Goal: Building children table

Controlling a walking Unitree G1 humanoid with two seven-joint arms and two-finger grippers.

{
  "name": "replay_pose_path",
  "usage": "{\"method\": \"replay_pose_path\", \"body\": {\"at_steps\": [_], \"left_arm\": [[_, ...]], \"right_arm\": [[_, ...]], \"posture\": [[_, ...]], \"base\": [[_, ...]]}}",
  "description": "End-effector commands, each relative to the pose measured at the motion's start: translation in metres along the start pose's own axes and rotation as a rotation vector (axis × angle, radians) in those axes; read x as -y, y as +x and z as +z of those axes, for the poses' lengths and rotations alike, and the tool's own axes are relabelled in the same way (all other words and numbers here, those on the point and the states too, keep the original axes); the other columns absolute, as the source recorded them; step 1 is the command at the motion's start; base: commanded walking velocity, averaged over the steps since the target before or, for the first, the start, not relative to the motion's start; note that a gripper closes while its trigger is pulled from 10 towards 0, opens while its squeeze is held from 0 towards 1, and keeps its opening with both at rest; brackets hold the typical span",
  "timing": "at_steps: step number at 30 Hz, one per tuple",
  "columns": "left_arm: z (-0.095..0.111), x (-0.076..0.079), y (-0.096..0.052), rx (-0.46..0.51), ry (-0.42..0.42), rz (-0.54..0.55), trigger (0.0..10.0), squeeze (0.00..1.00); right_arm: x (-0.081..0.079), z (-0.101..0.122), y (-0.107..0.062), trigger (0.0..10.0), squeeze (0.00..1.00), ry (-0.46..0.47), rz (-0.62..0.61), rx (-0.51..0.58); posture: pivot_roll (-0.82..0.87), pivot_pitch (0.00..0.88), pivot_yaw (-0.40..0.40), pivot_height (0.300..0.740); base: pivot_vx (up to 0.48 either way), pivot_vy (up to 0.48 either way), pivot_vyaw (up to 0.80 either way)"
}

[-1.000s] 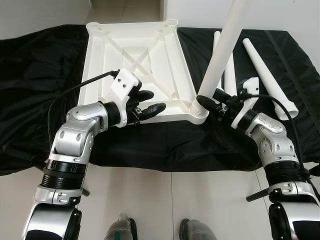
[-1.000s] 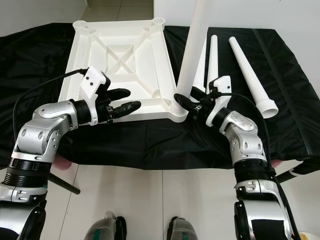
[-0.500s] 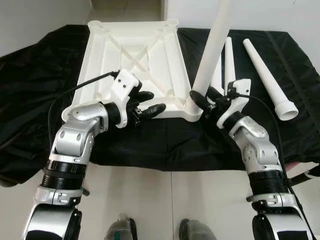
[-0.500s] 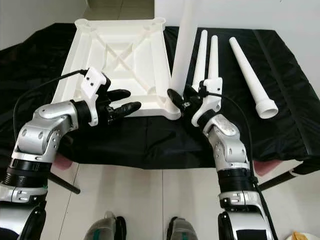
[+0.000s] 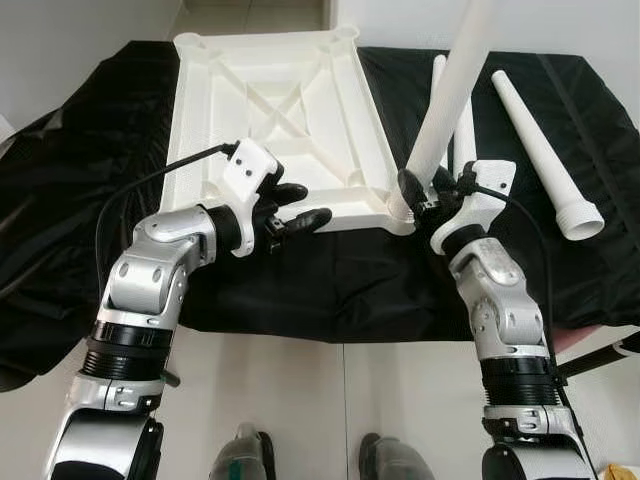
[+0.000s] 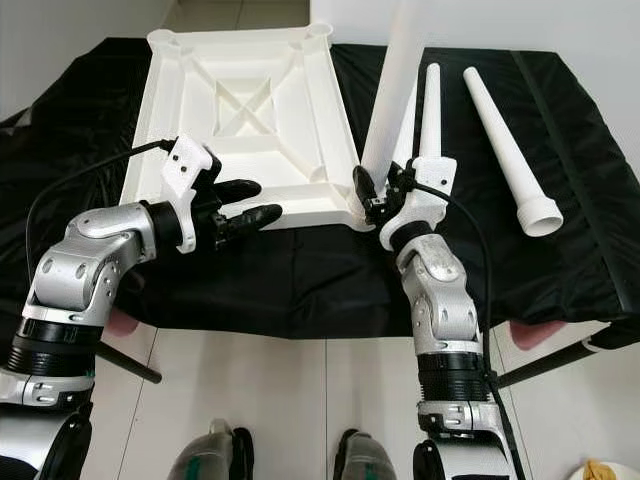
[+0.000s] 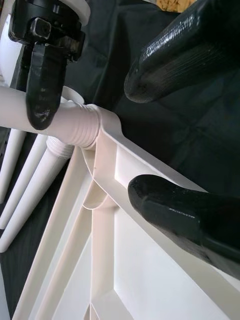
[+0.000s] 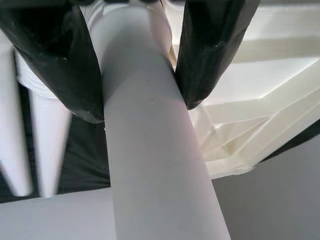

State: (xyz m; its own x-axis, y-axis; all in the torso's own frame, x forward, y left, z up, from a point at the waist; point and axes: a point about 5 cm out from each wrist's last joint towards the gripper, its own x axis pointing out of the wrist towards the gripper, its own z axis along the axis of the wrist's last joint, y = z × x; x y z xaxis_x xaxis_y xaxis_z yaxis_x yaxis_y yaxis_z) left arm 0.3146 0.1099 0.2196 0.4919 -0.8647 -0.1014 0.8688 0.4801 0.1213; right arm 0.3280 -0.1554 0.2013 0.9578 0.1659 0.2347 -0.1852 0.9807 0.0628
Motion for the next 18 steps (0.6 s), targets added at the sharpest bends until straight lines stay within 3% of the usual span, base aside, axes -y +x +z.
{"method": "replay_pose_path", "body": {"at_steps": [1,11,18], "left_arm": [[-0.001,-0.004,-0.002,-0.002,-0.008,0.099,10.0,0.0],[0.0,-0.005,-0.002,-0.001,-0.009,0.101,10.0,0.0],[0.0,-0.005,-0.002,-0.002,-0.007,0.1,10.0,0.0]], "right_arm": [[0.002,0.01,-0.003,10.0,0.0,-0.012,-0.079,0.046],[-0.016,-0.002,-0.006,10.0,0.0,-0.034,-0.316,0.005],[-0.033,-0.009,-0.009,10.0,0.0,-0.056,-0.355,-0.021]], "posture": [[-0.01,0.138,0.057,0.74],[-0.01,0.137,0.062,0.74],[-0.01,0.129,0.059,0.74]], "base": [[0.0,0.0,0.0],[0.0,0.0,0.0],[0.0,0.0,0.0]]}}
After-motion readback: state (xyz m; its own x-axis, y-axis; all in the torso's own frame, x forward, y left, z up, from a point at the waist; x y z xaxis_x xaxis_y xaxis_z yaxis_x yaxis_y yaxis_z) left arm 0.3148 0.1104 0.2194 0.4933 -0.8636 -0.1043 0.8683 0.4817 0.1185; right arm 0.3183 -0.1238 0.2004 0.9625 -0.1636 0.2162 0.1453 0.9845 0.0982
